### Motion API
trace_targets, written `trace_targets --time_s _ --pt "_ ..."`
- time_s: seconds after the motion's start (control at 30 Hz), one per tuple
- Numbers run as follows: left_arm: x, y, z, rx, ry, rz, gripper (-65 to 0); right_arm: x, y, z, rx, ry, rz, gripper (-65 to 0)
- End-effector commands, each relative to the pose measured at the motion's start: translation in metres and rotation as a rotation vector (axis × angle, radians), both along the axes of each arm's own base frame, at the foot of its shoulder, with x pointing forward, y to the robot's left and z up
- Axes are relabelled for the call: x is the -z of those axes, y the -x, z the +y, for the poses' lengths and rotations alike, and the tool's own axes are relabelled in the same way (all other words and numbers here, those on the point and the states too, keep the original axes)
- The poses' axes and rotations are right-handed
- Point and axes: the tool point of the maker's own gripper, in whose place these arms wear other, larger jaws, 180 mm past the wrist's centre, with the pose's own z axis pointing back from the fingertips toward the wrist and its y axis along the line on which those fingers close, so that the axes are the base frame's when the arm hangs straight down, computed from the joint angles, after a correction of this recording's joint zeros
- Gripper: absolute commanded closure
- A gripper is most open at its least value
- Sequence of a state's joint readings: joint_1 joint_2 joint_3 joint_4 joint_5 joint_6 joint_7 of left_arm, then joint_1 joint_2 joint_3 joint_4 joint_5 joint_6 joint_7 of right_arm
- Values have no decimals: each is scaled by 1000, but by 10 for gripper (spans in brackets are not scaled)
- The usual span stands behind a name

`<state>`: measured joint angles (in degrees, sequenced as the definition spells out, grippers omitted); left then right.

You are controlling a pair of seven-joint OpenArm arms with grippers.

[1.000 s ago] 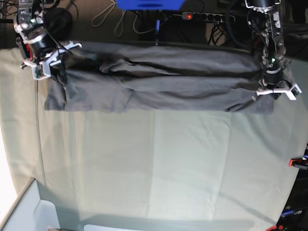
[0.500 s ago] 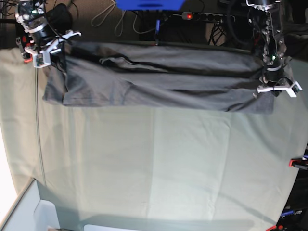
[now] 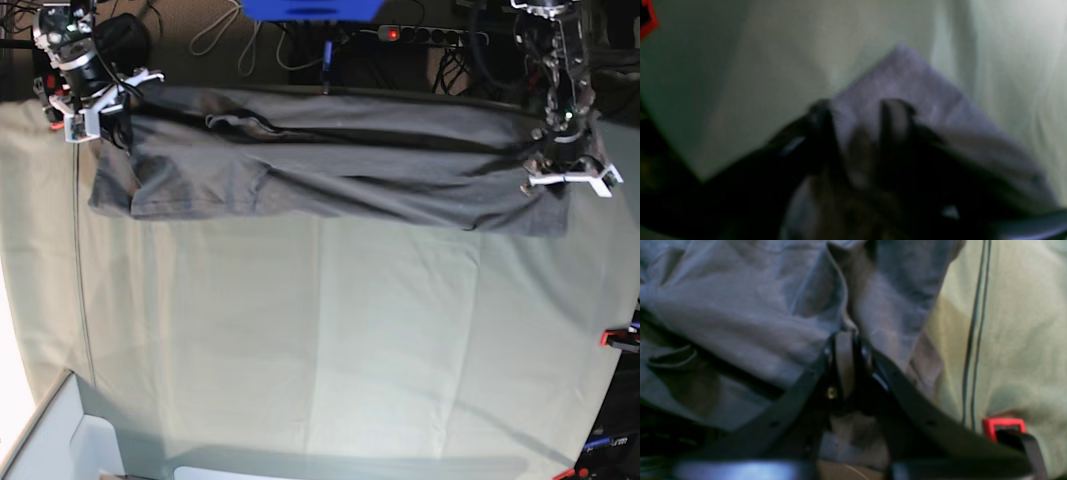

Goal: Layout the t-shirt on the table in an organized manner, then fold the t-shirt properly
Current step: 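Pull the folded shirt back toward the robot with both grippers, then grasp the strip end with the left gripper, right gripper holding its other end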

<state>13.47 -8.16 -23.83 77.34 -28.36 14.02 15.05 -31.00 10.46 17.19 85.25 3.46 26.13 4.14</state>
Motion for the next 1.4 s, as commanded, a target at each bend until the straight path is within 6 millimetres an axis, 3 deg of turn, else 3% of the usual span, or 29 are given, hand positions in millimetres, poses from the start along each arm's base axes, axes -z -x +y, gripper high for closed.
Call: trace_targets --time_s 0.0,0.07,0.17,0.3,0.47,0.63,0.73,0.9,0.97,1.07,1.2,1.37 --pt "-16 -10 5 10 -20 -34 -313 -11 -5 -4 -8 2 -42 -107" --pt "-19 -13 1 31 6 -18 -311 -11 -1 -3 -8 3 -37 -169" --pt "-27 -18 -2 43 13 -30 -313 -31 -3 -8 2 24 -84 -220" --pt "-46 -24 -3 63 -12 -70 -316 -59 -8 -6 47 31 -160 -229" --pt "-54 -19 5 46 -27 -83 -317 -66 -11 5 54 9 -185 -229" --pt "-50 -12 16 50 -52 -49 -317 -63 -13 17 41 -18 -187 -229" --pt "-37 -5 23 42 -51 -7 -325 -62 -14 25 25 -31 -185 -229" --pt "-27 1 33 41 -57 37 -528 -60 -15 33 8 -46 -181 -229" --pt "-26 2 32 43 -58 40 -576 -60 -14 35 4 -49 -179 -229" --pt "-23 3 31 45 -54 45 -576 -60 -14 35 4 -49 -179 -229" --pt "-5 3 10 104 -35 89 -573 -60 -15 35 4 -49 -181 -229" --pt "13 9 3 115 -11 133 -491 -59 -14 35 5 -49 -178 -229"
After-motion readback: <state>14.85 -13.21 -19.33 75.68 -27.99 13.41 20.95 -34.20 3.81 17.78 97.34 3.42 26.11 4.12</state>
